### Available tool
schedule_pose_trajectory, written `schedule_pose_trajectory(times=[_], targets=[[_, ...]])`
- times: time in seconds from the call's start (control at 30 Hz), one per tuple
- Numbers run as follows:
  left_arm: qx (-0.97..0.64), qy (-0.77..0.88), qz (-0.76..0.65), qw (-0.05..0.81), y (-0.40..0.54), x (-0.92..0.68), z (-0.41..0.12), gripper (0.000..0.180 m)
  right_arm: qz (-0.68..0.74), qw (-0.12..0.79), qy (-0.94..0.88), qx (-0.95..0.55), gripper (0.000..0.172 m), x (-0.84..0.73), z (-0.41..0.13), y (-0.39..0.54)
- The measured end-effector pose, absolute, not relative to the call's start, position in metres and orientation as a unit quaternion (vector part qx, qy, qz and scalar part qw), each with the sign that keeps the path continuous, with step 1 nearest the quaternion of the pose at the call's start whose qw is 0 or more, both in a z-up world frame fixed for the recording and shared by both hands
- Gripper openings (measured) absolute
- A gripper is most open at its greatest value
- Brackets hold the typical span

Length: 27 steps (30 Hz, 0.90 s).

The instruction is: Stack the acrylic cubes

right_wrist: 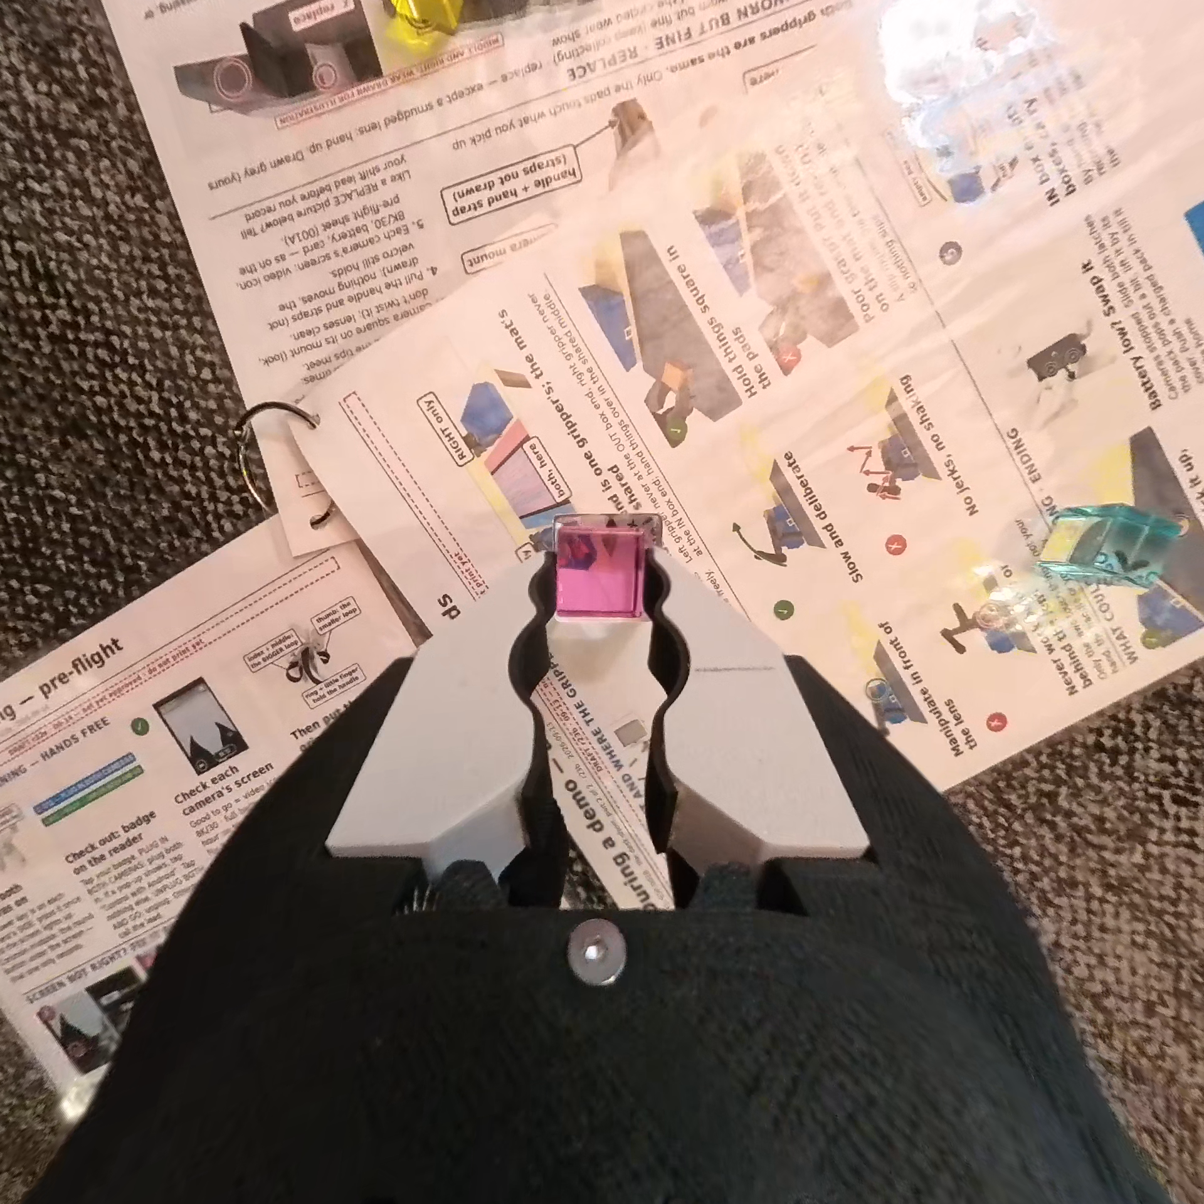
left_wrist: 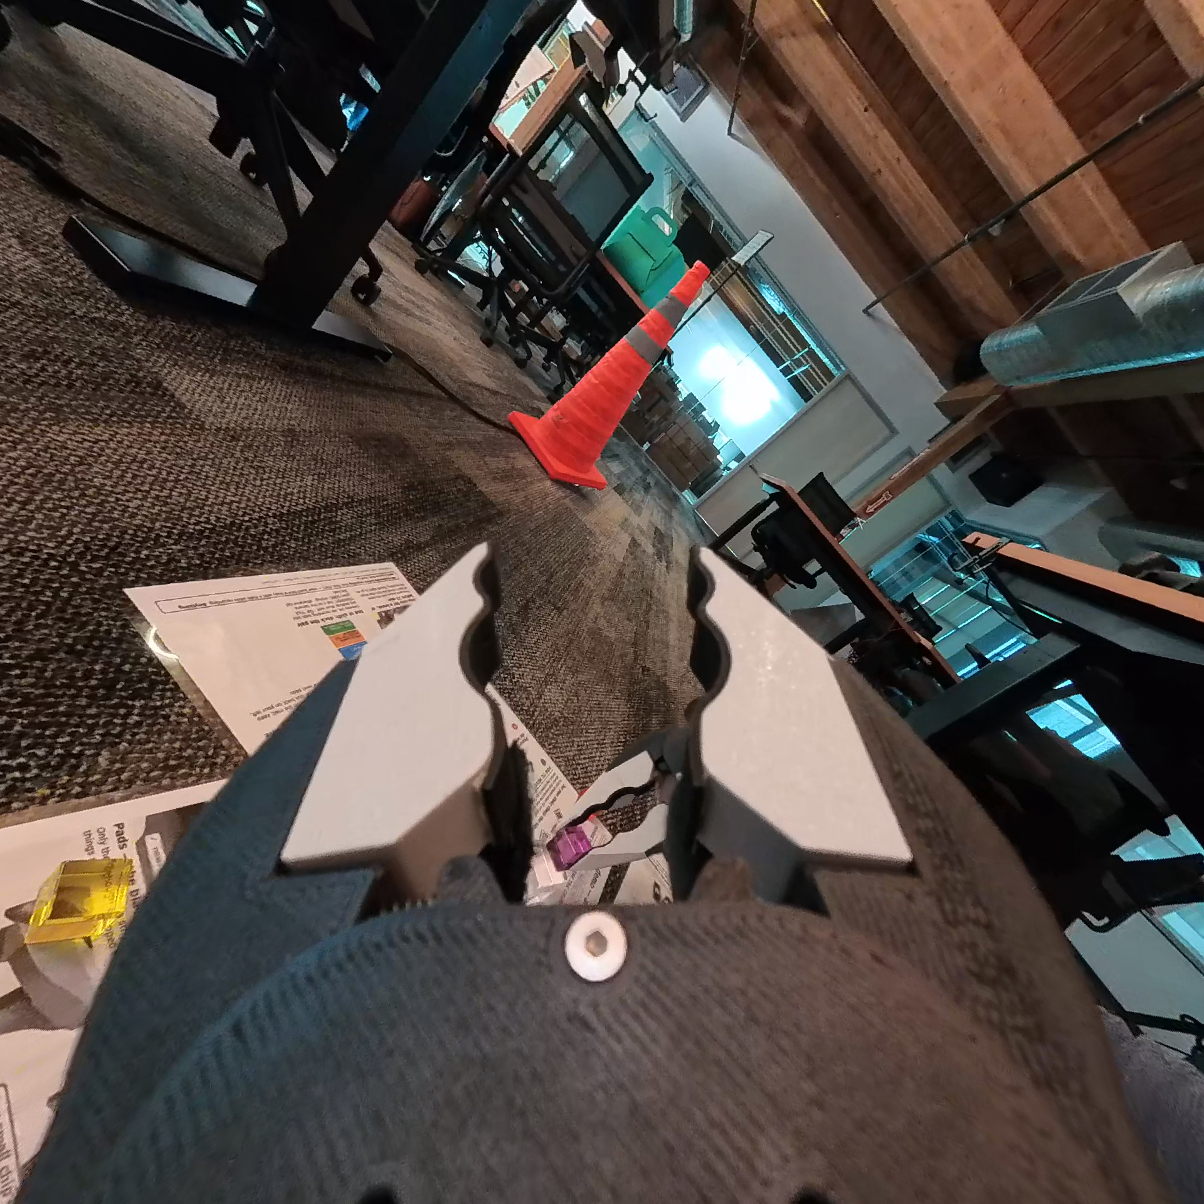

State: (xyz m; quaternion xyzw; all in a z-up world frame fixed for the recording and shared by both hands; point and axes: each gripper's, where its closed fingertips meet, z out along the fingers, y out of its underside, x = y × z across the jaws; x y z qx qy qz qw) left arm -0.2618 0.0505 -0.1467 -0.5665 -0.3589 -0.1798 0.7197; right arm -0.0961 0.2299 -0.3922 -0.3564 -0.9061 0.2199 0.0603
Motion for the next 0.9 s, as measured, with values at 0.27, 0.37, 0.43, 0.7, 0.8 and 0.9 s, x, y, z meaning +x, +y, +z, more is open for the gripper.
schedule_pose_trajectory(times=[0.27,0.37,0.43,0.7,0.8,0.9], targets=[[-0.571,-0.357,-0.183,0.717,0.054,-0.260,-0.148,0.056,0.220,0.046,-0.906,-0.358,0.024,-0.096,-0.399,0.229],[-0.571,-0.357,-0.183,0.717,0.054,-0.260,-0.149,0.056,0.216,0.044,-0.907,-0.359,0.025,-0.096,-0.402,0.231],[-0.570,-0.357,-0.185,0.716,0.054,-0.260,-0.149,0.056,0.215,0.043,-0.907,-0.360,0.025,-0.095,-0.403,0.231],[-0.571,-0.355,-0.188,0.715,0.056,-0.258,-0.149,0.056,0.216,0.049,-0.907,-0.358,0.025,-0.096,-0.404,0.232],[-0.571,-0.355,-0.190,0.715,0.056,-0.258,-0.149,0.056,0.211,0.046,-0.907,-0.361,0.025,-0.096,-0.404,0.233],[-0.569,-0.353,-0.192,0.717,0.056,-0.257,-0.148,0.055,0.212,0.042,-0.906,-0.363,0.025,-0.096,-0.404,0.233]])
